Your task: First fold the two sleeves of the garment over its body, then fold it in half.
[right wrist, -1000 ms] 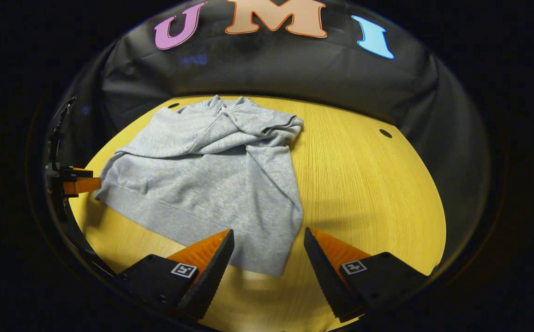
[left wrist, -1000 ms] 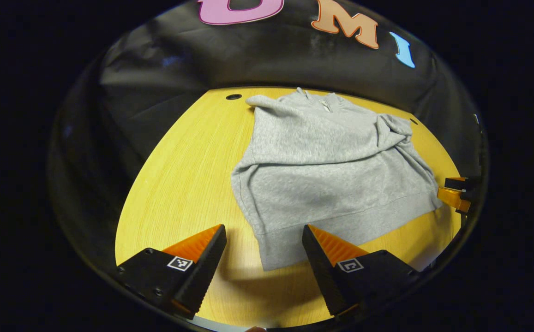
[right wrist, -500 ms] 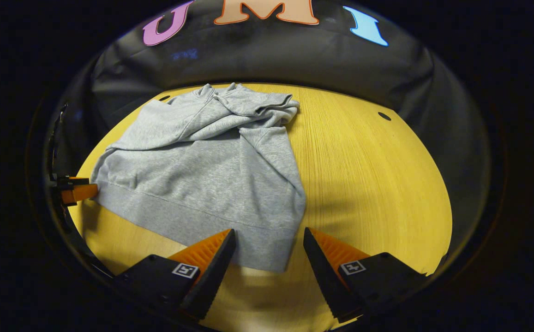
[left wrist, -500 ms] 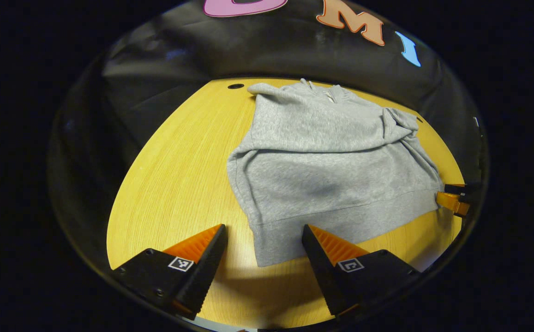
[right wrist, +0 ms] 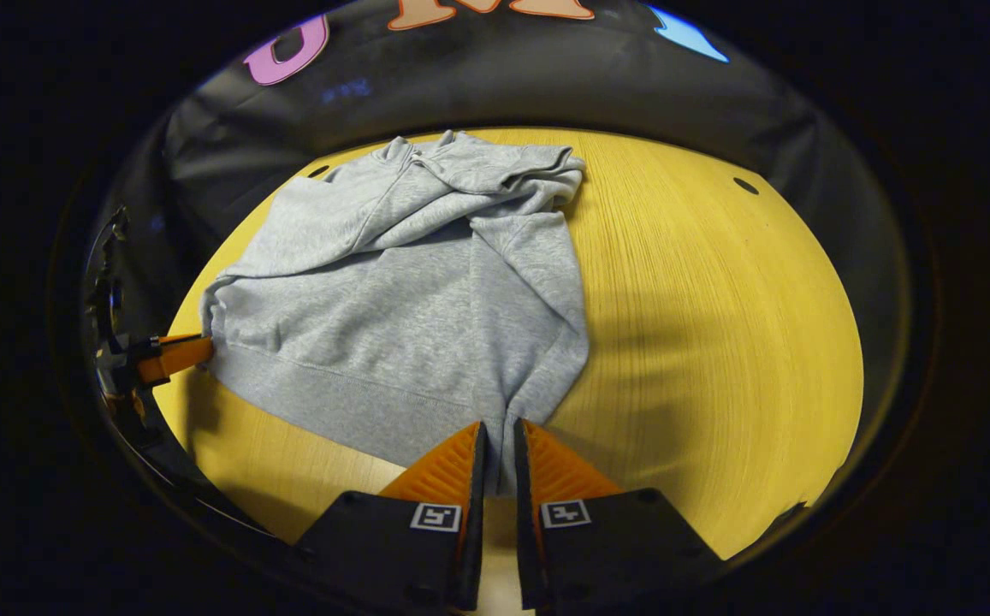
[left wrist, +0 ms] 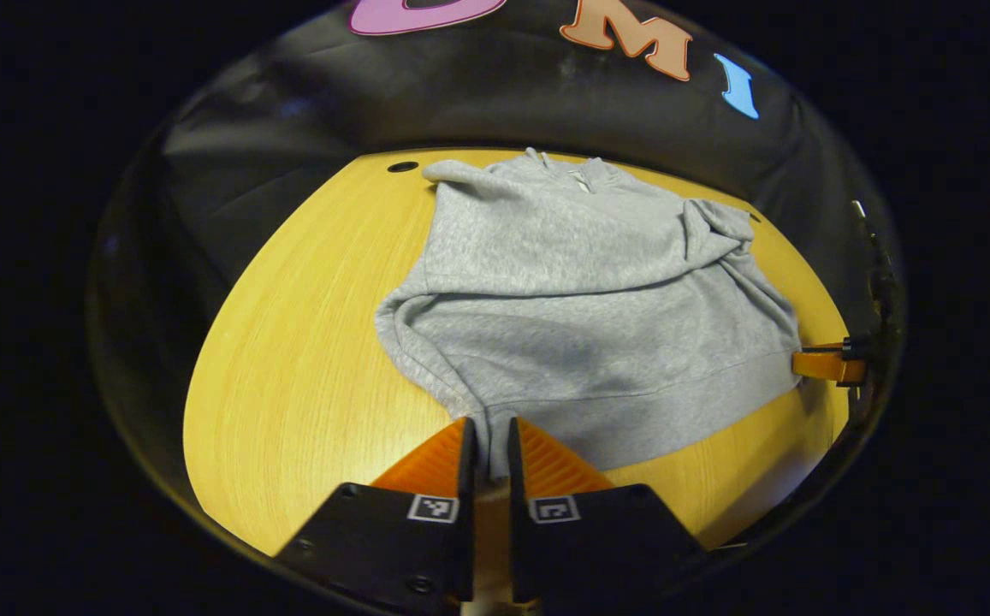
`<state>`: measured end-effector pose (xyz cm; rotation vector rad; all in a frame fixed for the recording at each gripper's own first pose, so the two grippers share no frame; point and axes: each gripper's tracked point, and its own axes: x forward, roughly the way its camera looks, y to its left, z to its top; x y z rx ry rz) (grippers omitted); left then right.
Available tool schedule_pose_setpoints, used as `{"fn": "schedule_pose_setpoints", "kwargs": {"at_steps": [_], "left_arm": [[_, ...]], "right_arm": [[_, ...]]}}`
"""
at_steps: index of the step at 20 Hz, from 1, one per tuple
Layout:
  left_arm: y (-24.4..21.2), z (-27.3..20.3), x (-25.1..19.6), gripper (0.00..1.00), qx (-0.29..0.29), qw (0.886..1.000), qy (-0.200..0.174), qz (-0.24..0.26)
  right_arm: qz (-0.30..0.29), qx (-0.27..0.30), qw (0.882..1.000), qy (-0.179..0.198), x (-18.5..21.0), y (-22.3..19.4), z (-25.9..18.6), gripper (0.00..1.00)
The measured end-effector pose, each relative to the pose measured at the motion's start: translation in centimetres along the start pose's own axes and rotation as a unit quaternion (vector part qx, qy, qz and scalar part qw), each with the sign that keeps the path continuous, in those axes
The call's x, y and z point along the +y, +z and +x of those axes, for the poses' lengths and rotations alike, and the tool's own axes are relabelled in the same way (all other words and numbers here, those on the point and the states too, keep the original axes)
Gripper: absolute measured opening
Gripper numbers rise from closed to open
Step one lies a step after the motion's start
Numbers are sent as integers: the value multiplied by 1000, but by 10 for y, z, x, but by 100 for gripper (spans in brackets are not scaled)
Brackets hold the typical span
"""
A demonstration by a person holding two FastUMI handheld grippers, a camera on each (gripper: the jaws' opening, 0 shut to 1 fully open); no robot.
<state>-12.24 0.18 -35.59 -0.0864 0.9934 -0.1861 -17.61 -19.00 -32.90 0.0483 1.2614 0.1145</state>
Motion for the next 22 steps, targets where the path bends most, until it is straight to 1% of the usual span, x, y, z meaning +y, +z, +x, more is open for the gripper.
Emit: {"fn": "schedule_pose_setpoints", "kwargs": {"at_steps": [1,2,3,5,9,11,14,16,18,20,22], "left_arm": [[1,0,0,3,2,1000,0,4],[-1,-1,-1,0,9,1000,-2,15],[0,-3,-1,0,14,1000,-5,21],[-4,-6,-1,0,32,999,-12,31],[-8,-14,-2,0,51,998,-24,30],[-7,-18,2,0,54,998,-25,23],[-7,-19,3,0,62,998,-26,-4],[-5,-21,1,0,65,997,-25,-17],[2,-26,0,0,61,998,-23,-27],[20,-30,-6,0,46,998,-30,-35],[42,-33,-10,0,26,998,-40,-40]], "right_arm": [[11,4,1000,1,0,2,-2,14],[22,1,1000,1,0,4,-5,14],[26,10,1000,4,0,3,-3,7],[34,13,999,11,0,3,-7,7],[40,15,999,22,1,3,-13,6],[40,19,999,30,4,2,-16,6],[45,30,998,39,6,4,-16,6],[69,32,996,51,9,11,-22,6],[104,25,992,70,10,20,-32,7],[134,14,987,85,13,37,-41,6],[144,-4,985,95,14,55,-47,6]]}}
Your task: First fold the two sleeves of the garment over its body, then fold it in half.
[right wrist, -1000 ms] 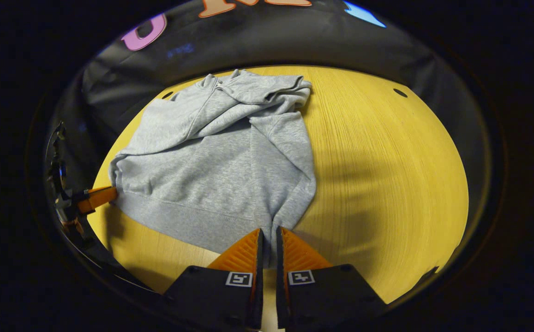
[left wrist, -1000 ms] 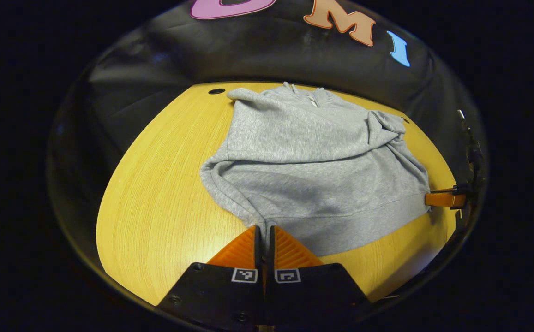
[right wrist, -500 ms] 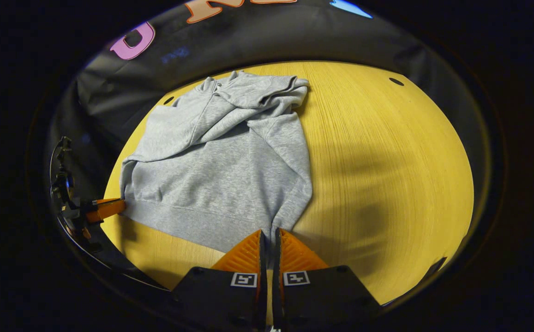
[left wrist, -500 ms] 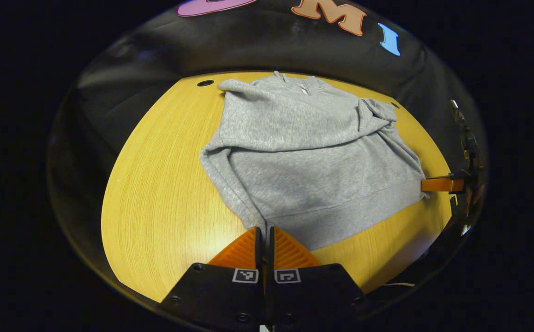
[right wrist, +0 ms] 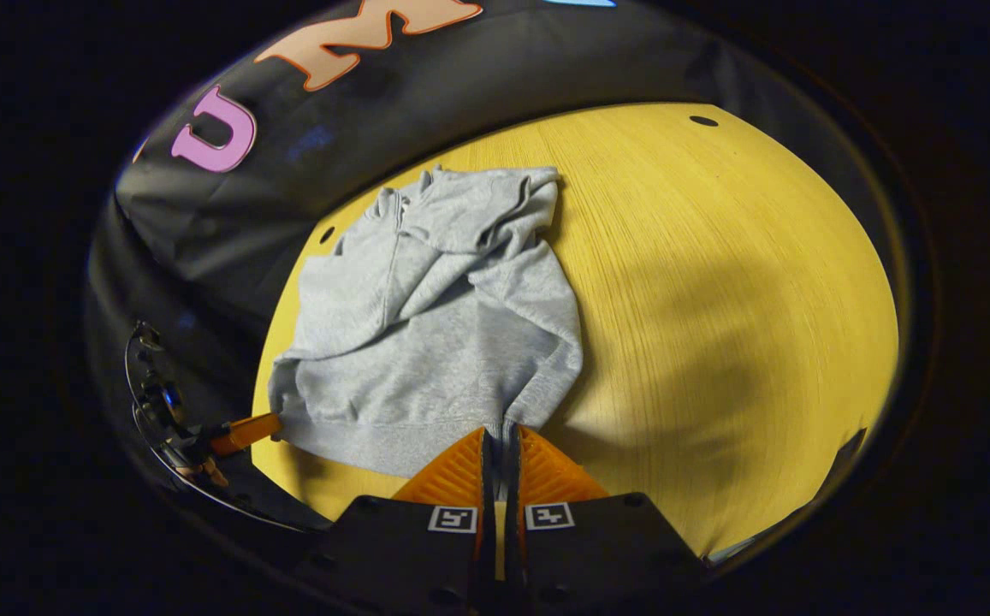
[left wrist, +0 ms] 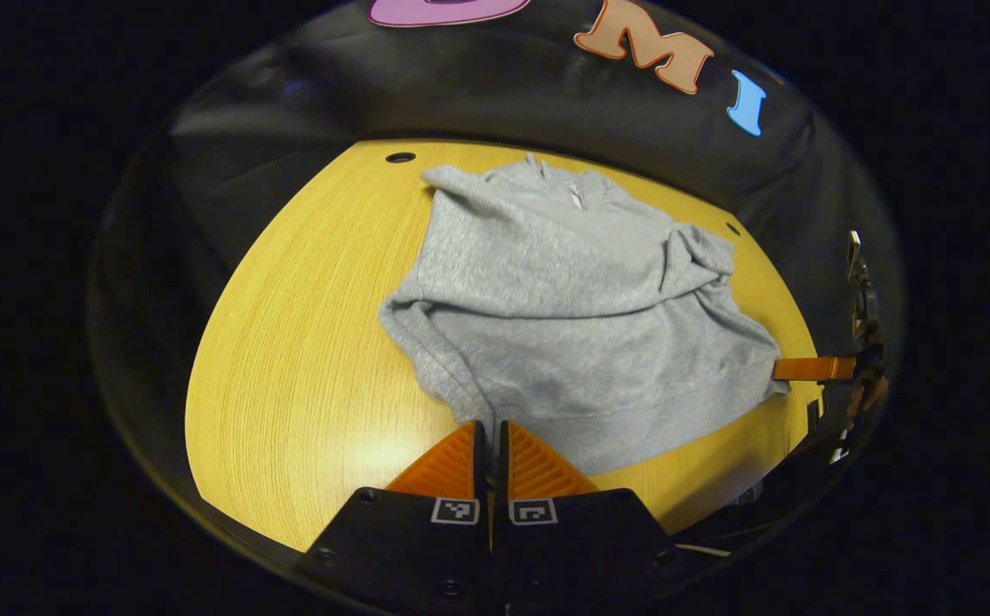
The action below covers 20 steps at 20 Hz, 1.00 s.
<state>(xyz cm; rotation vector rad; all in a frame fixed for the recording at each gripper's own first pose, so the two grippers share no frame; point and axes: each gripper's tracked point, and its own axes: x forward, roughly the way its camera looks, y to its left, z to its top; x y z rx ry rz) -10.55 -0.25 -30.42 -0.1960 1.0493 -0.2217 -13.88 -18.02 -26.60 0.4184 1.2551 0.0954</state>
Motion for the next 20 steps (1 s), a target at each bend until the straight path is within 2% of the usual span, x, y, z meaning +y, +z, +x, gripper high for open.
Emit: {"fn": "schedule_pose_setpoints", "kwargs": {"at_steps": [6,15,17,20], "left_arm": [[64,-12,-2,0,-59,998,-15,-34],[132,-1,11,0,-79,996,-23,-48],[145,9,15,0,-71,996,-17,-47],[165,27,18,0,-67,996,-13,-61]], "right_arm": [[43,-30,997,49,26,46,-18,6],[102,-68,988,93,40,129,-25,6],[115,-71,986,98,42,145,-18,6],[135,-73,985,84,33,166,1,6]]}}
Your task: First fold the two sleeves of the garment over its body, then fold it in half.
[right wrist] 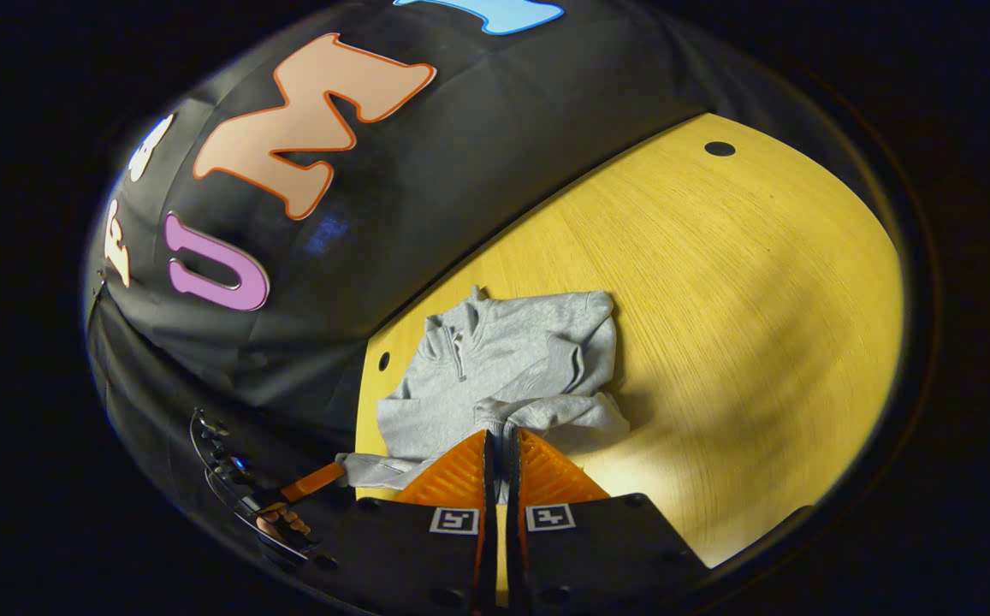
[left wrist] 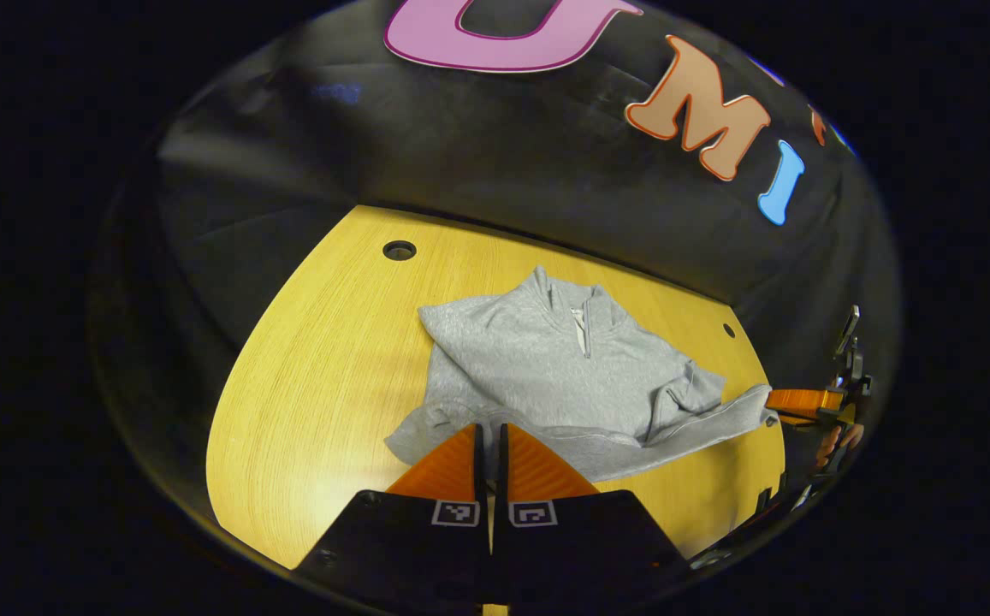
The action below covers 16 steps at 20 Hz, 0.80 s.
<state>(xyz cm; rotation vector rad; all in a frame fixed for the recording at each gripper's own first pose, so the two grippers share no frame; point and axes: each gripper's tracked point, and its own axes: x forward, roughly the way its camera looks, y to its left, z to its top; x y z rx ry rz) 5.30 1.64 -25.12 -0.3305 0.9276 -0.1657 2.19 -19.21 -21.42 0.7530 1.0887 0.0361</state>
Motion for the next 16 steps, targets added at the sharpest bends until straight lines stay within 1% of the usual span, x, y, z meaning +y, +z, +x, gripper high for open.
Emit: {"fn": "schedule_pose_setpoints", "kwargs": {"at_steps": [2,4,5,6,7,8,9,10,11,12,13,14,15,16], "left_arm": [[3,19,6,0,11,1000,11,-13],[0,40,12,0,24,999,22,-24],[-5,48,15,0,38,998,29,-29],[-10,55,17,0,50,998,37,-31],[-10,61,19,0,53,997,43,-31],[-8,67,20,0,49,997,48,-35],[-5,73,20,0,42,997,49,-40],[-5,75,20,0,39,997,53,-46],[-6,78,18,0,40,997,52,-46],[-8,78,17,1,44,997,49,-45],[-6,78,17,6,43,997,50,-45],[-2,78,17,9,35,997,52,-44],[5,77,15,23,21,998,49,-44],[16,73,11,27,-3,998,42,-40]], "right_arm": [[26,2,1000,-10,-4,6,18,6],[31,10,999,-31,-16,7,41,7],[25,11,999,-43,-22,6,49,0],[21,13,998,-53,-26,5,55,7],[22,15,998,-59,-28,4,61,6],[25,17,998,-63,-29,3,66,3],[29,14,997,-66,-31,4,68,11],[32,9,997,-69,-31,5,70,12],[36,0,997,-70,-32,8,71,19],[39,-8,997,-72,-32,13,68,30],[42,-16,997,-70,-30,18,69,24],[40,-27,996,-68,-28,24,68,49],[33,-44,996,-72,-26,28,61,74],[20,-60,995,-79,-30,38,62,99]]}}
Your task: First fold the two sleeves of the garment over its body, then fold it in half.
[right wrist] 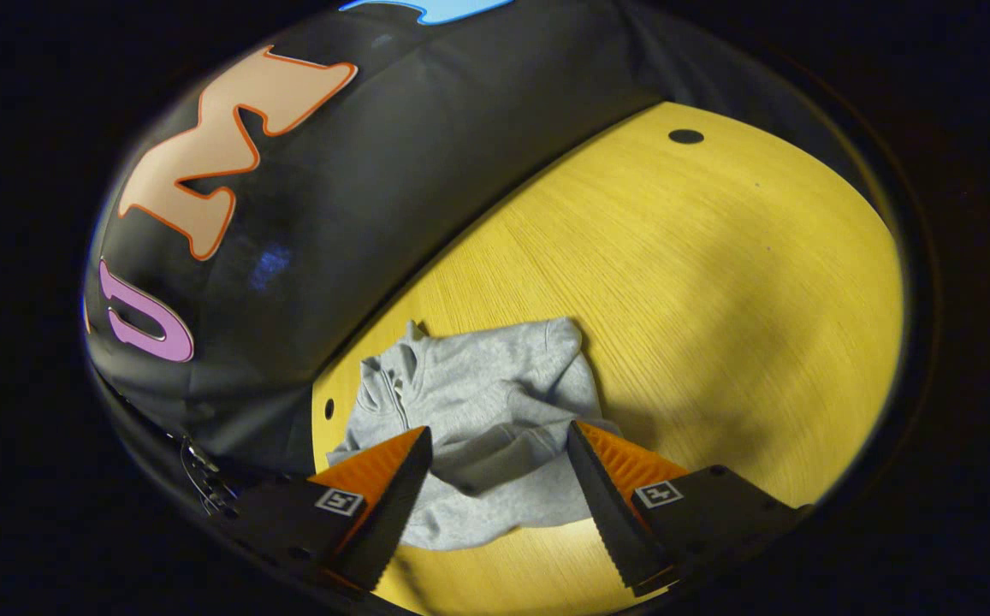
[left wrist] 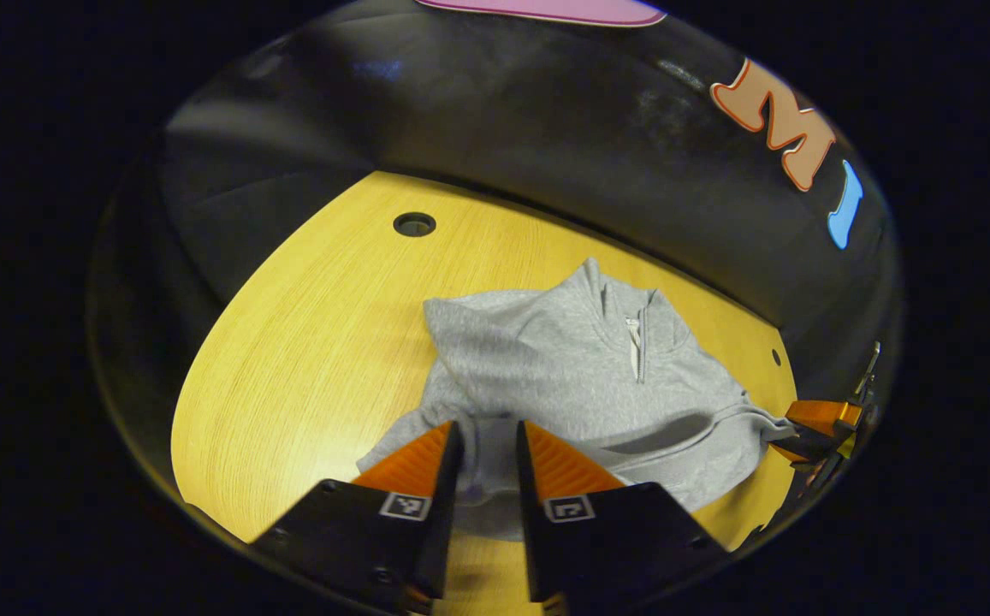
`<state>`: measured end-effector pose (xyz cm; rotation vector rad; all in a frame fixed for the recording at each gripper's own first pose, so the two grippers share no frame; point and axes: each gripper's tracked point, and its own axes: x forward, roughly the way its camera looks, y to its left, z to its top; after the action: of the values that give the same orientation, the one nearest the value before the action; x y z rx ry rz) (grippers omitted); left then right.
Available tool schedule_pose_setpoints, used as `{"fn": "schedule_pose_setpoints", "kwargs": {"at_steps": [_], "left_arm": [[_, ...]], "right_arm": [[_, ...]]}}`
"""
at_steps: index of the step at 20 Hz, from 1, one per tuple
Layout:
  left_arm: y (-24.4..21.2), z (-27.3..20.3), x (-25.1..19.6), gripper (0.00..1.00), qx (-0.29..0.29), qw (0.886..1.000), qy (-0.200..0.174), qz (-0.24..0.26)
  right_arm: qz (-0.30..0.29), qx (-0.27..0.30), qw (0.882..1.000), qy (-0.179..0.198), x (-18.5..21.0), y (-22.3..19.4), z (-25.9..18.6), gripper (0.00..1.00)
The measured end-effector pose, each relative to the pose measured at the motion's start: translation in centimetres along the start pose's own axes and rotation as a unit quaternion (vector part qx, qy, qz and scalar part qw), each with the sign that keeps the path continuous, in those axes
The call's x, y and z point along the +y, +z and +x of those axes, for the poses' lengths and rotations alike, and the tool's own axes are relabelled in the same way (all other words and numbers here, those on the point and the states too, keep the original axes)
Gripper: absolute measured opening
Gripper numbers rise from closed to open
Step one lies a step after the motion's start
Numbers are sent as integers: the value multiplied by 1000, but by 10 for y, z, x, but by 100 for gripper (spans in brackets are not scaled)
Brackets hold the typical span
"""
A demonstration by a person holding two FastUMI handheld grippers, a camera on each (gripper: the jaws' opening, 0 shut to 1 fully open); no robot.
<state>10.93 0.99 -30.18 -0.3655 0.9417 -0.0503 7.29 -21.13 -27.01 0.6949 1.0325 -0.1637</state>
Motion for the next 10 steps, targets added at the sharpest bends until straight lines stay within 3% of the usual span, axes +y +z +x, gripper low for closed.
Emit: {"fn": "schedule_pose_setpoints", "kwargs": {"at_steps": [1,2,5,8,10], "left_arm": [[12,-6,-2,50,-24,1000,-1,7],[22,-12,-1,65,-49,999,3,21],[61,-36,3,98,-127,989,35,67],[81,-71,-6,96,-181,978,46,91],[87,-90,-9,96,-196,975,50,97]], "right_arm": [[-17,-15,1000,-3,1,4,-6,96],[-36,-29,999,-4,3,5,-9,95],[-84,-76,994,-9,12,13,-27,95],[-133,-136,982,-11,27,19,-51,96],[-182,-174,968,-19,33,24,-68,96]]}}
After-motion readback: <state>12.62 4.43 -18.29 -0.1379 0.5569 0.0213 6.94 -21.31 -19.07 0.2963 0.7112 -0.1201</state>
